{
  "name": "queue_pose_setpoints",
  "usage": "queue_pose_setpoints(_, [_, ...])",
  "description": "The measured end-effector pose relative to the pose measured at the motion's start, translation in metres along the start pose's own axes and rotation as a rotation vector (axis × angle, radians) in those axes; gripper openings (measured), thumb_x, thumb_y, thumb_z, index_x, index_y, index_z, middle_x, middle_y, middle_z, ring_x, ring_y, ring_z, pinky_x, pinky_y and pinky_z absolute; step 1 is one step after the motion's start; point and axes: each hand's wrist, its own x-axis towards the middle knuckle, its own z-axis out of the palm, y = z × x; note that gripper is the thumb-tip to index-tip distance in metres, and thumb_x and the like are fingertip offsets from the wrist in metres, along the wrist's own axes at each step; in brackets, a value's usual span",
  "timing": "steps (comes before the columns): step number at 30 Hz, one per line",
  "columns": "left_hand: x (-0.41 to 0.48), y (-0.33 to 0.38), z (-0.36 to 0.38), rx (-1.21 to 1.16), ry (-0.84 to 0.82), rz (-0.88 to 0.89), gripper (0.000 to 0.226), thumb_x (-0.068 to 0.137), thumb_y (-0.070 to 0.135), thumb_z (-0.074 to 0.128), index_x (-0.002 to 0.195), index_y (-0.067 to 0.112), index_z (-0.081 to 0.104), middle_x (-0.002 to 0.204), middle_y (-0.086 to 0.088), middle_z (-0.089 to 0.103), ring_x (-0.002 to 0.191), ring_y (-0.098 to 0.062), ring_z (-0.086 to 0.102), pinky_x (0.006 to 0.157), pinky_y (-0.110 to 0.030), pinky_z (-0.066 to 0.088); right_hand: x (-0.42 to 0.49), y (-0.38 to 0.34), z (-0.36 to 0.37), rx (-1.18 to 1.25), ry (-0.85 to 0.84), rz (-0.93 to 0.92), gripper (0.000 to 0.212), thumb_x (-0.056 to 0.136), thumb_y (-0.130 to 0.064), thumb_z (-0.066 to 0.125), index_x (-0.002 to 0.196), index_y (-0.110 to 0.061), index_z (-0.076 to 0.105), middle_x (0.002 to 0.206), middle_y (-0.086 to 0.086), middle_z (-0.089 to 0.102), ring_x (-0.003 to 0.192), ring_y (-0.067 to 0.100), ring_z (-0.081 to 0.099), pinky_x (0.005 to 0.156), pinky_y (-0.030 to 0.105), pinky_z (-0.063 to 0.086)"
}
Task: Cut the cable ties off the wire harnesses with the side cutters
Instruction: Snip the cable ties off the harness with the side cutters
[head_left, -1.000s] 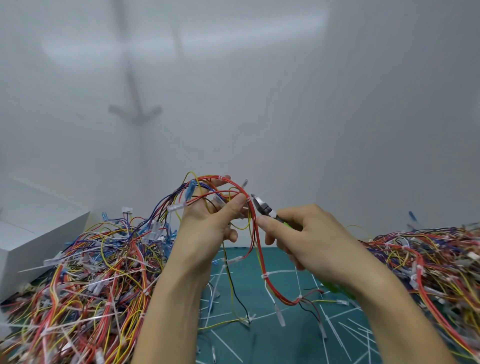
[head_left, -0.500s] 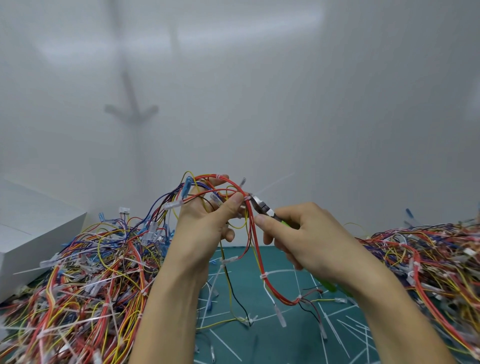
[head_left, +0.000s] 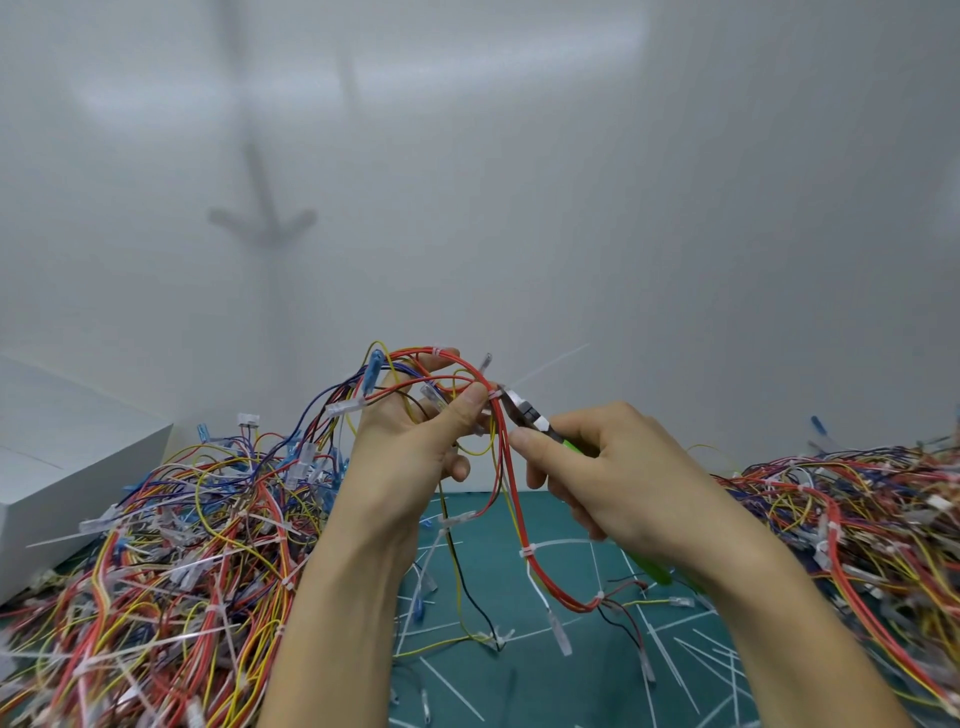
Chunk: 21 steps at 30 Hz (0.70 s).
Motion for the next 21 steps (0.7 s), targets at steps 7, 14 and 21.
queue_pose_setpoints(7, [-0.0008,0.0015,-0.0010,0.018,-0.003,-0.002,0.019,0.089,0.011,0.065,0.104,0.021,0.063,0.091,-0.019,0.073,0.071,-0.013,0.065,0.041,-0.018,0.040,0.0002,0.0004,0.0003,0.008,0.001,-0.007,0.046,0.090,-0.059,0.055,0.069,-0.019,0.067,0.055,0.001,0.049,0.051,0.017,0.043,0.055,0.041,0.046])
queue_pose_setpoints(14, [-0.0019,0.0024,-0.0013,0.029,0.004,0.002,0.015,0.090,0.011,0.065,0.089,0.026,0.067,0.088,-0.017,0.073,0.068,-0.011,0.065,0.041,-0.018,0.041,-0.0002,0.0001,0.0012,0.011,0.002,-0.009,0.045,0.090,-0.059,0.055,0.069,-0.021,0.067,0.054,0.000,0.048,0.051,0.017,0.043,0.053,0.043,0.045])
queue_pose_setpoints(21, [-0.0032,0.0039,-0.0009,0.031,0.006,-0.001,0.016,0.090,0.011,0.065,0.090,0.027,0.067,0.089,-0.017,0.072,0.068,-0.009,0.065,0.041,-0.018,0.041,-0.0008,-0.0012,0.0014,-0.001,0.006,-0.001,0.046,0.090,-0.059,0.054,0.067,-0.021,0.067,0.052,-0.002,0.049,0.050,0.017,0.045,0.058,0.048,0.052])
